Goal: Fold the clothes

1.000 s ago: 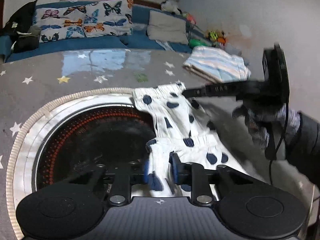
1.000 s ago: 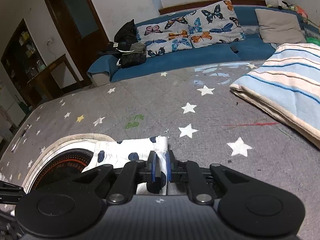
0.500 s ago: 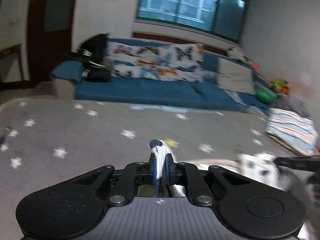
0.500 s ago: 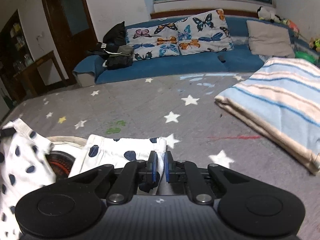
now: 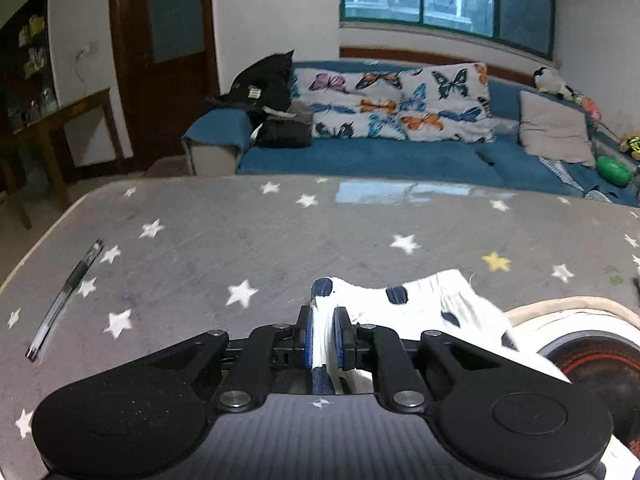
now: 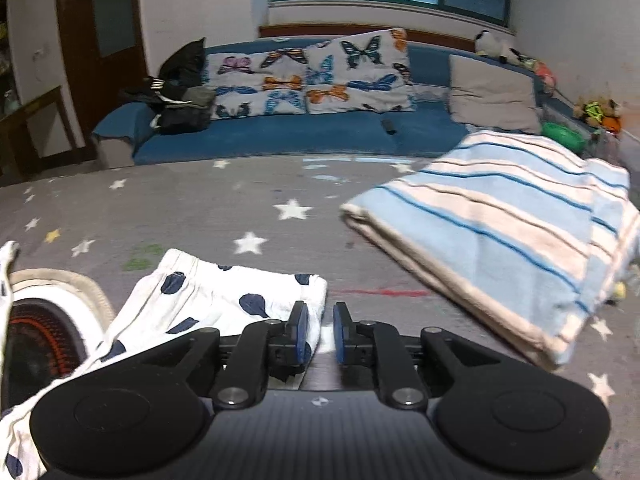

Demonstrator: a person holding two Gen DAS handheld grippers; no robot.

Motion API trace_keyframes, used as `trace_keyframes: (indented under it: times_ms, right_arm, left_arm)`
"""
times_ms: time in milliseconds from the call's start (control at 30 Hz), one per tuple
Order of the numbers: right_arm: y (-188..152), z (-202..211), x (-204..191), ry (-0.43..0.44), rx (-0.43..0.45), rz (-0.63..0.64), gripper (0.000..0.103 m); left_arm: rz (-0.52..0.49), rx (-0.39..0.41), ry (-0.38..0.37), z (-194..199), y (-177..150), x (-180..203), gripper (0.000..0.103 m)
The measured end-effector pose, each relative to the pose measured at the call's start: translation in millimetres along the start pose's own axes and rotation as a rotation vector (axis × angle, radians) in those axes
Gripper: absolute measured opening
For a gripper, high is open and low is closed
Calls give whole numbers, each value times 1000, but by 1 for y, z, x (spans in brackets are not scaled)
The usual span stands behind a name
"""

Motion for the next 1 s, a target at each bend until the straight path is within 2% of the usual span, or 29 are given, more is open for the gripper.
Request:
trace_keyframes:
  times_ms: [100, 200, 233, 300, 400, 500, 533, 600, 633, 767, 900, 1000]
  right_arm:
    - [4, 5, 8, -11, 12, -33, 15]
    - [11, 14, 8, 9, 49, -44, 18]
    - [14, 16, 4, 33, 56, -36, 18]
    - [19, 20, -9, 102, 54, 0, 18]
    - [19, 16, -34, 186, 18, 65, 18]
    - [17, 2, -56, 220, -12, 114, 18]
    - [17, -3, -62, 225, -18, 127, 19]
    - [16, -10, -72, 233, -23, 147, 28]
    - [16, -11, -77, 236, -15, 162, 34]
    - [20, -10, -83, 228, -10, 182, 36]
    - [22, 8, -62, 219, 8, 140, 39]
    - [14, 24, -36, 199, -15, 96, 39]
  left_arm:
    - [12, -6, 13, 0, 3, -5, 21]
    - [16, 9, 29, 8, 6, -5, 42]
    - [16, 21, 36, 12, 8, -5, 44]
    - [20, 45, 19, 20, 11, -1, 43]
    - [-1, 42, -75, 29, 12, 18, 43]
    - [-45, 12, -165, 31, 7, 41, 42]
    - [-52, -5, -185, 29, 3, 47, 42]
    - [-67, -39, -224, 26, -3, 58, 42]
    - [-71, -47, -213, 22, -6, 58, 42]
    - [-86, -77, -165, 8, -15, 55, 42]
    - [-60, -66, -135, 10, -16, 43, 43]
    - [-43, -61, -142, 23, -18, 42, 43]
Point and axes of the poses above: each gripper's, at about its wrist camera, not at the fingertips, and z roughly against the way its jaws point, x to its right, y to its top, the point moved 5 cm from there along -z, roughly the way its jaws point, and after that the axes turned 5 degrees about -y, right-handed, at the moved point
